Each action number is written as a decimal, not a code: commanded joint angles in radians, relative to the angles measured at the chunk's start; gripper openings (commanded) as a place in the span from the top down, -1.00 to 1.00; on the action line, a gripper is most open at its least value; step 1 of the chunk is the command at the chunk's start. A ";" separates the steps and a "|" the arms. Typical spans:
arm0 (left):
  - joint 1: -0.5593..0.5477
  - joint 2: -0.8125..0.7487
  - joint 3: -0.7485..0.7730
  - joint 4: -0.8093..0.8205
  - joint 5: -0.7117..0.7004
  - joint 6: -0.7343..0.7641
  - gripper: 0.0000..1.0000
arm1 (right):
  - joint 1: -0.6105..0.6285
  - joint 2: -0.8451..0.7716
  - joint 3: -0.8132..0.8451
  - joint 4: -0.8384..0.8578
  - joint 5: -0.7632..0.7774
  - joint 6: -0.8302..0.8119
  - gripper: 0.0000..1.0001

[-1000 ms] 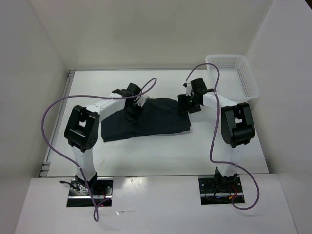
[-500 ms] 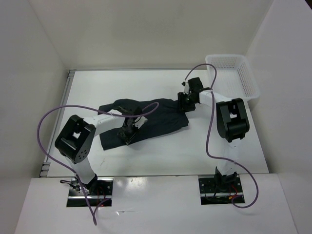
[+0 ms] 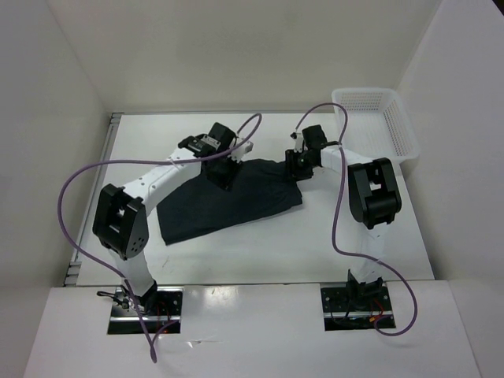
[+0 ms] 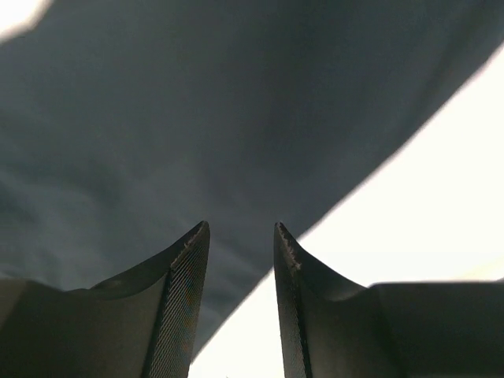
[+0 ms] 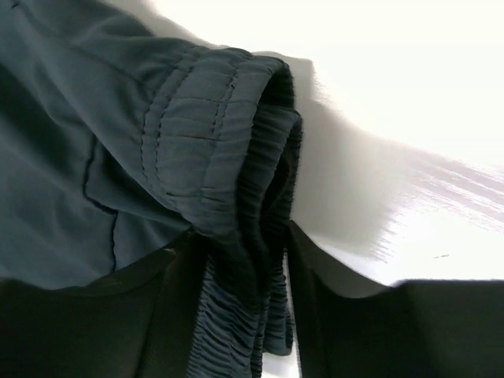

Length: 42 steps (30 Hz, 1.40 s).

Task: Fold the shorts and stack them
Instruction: Fold the shorts

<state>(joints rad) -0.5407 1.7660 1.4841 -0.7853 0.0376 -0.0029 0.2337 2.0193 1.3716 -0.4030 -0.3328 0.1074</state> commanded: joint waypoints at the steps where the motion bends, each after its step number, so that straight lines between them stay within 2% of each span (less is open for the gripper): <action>1: 0.050 0.113 0.041 -0.017 0.076 0.003 0.08 | 0.032 0.006 -0.014 0.012 -0.005 -0.023 0.07; 4: 0.085 0.205 0.041 0.004 0.088 0.003 0.08 | 0.059 0.015 -0.014 0.033 0.063 -0.023 0.32; 7: 0.107 0.242 0.041 0.073 0.088 0.003 0.08 | 0.069 0.015 -0.023 0.033 0.074 -0.043 0.69; 8: 0.107 0.242 0.010 0.098 0.058 0.003 0.08 | 0.069 0.015 -0.023 0.033 0.084 -0.043 0.95; 9: 0.107 0.242 0.001 0.118 0.041 0.003 0.08 | 0.069 0.015 -0.011 0.033 0.101 -0.043 1.00; 17: 0.097 0.262 -0.008 0.202 0.010 0.003 0.05 | 0.058 -0.102 0.015 -0.014 0.247 -0.159 1.00; 22: 0.035 0.273 -0.004 0.222 0.053 0.003 0.05 | 0.024 -0.229 -0.009 -0.051 0.377 -0.169 1.00; 29: 0.035 0.161 0.068 0.212 0.116 0.003 -0.02 | -0.079 -0.274 0.050 -0.146 0.489 -0.218 1.00; 35: 0.126 0.127 -0.005 0.231 0.117 0.003 -0.05 | -0.089 -0.317 0.069 -0.166 0.629 -0.239 1.00; 42: 0.136 0.262 0.022 0.230 0.159 0.003 -0.10 | -0.089 -0.306 0.187 -0.220 0.716 -0.218 1.00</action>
<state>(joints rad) -0.3908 1.9617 1.4925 -0.5674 0.1486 -0.0040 0.1379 1.7733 1.4612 -0.6071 0.3038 -0.1207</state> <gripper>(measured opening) 0.546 0.031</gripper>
